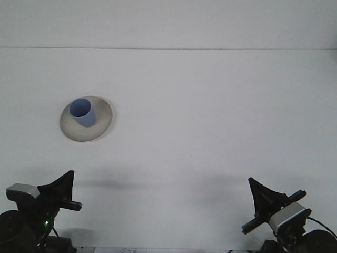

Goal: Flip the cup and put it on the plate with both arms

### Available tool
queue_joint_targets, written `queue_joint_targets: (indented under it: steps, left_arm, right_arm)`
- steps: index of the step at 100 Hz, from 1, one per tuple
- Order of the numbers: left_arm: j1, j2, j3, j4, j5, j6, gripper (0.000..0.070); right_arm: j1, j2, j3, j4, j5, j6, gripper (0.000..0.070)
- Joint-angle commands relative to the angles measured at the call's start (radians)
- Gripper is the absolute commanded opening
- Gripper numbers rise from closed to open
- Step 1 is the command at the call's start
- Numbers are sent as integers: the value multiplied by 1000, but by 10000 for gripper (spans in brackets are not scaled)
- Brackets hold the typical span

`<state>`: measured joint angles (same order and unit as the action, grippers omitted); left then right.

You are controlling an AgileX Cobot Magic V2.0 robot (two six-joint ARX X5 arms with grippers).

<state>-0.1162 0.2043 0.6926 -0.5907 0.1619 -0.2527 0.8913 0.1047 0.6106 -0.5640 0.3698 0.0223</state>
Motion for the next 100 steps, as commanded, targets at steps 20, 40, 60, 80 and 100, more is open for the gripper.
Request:
queue_joint_targets:
  steps: [20,40,60,80,100]
  left_arm:
    - [78,-100,-192,215,-77,274,15]
    - [119,-201,-481,449,-217,287,15]
    - [118,-201,-609,560,-217,290,15]
    - [116,-201,-679,627,-217,286,15]
    - [116,-201,-679,620,-214,286,15]
  right_arm:
    - [12,0,1,10,-2,4,6]
    - [12,0,1,10,-1,4,6]
    - [12,0,1,10,-2,4,5]
    - [12,0,1,10,-2,4,5]
    - [12,0,1,10,-2,4,5]
